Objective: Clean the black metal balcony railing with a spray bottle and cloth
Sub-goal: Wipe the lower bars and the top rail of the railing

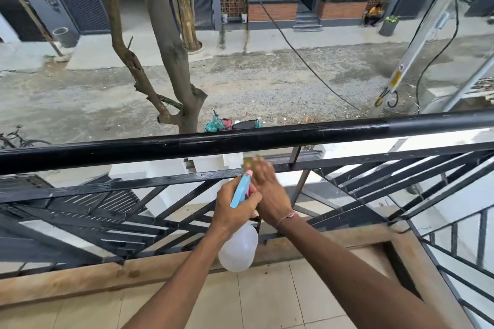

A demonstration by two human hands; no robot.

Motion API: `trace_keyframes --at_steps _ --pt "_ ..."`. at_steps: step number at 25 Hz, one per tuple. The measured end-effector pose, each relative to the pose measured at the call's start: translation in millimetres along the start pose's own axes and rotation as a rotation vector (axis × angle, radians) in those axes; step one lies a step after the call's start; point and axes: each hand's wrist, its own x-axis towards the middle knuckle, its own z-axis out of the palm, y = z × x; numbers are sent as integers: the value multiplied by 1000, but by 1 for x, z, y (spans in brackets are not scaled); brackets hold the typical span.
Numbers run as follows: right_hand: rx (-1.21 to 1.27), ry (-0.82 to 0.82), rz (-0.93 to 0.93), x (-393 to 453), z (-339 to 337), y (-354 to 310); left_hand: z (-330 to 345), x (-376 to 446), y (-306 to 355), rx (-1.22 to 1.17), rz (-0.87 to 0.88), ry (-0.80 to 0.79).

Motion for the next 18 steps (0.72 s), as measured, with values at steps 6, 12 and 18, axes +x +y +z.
trace_keyframes --at_steps 6,12,18 --pt "-115 21 -161 0 -2 9 -13 1 -4 8 -24 2" --pt "-22 41 66 -55 -10 41 11 1 -3 5 -48 -65" --pt "806 239 556 -87 -47 69 52 10 1 67 -31 -123"
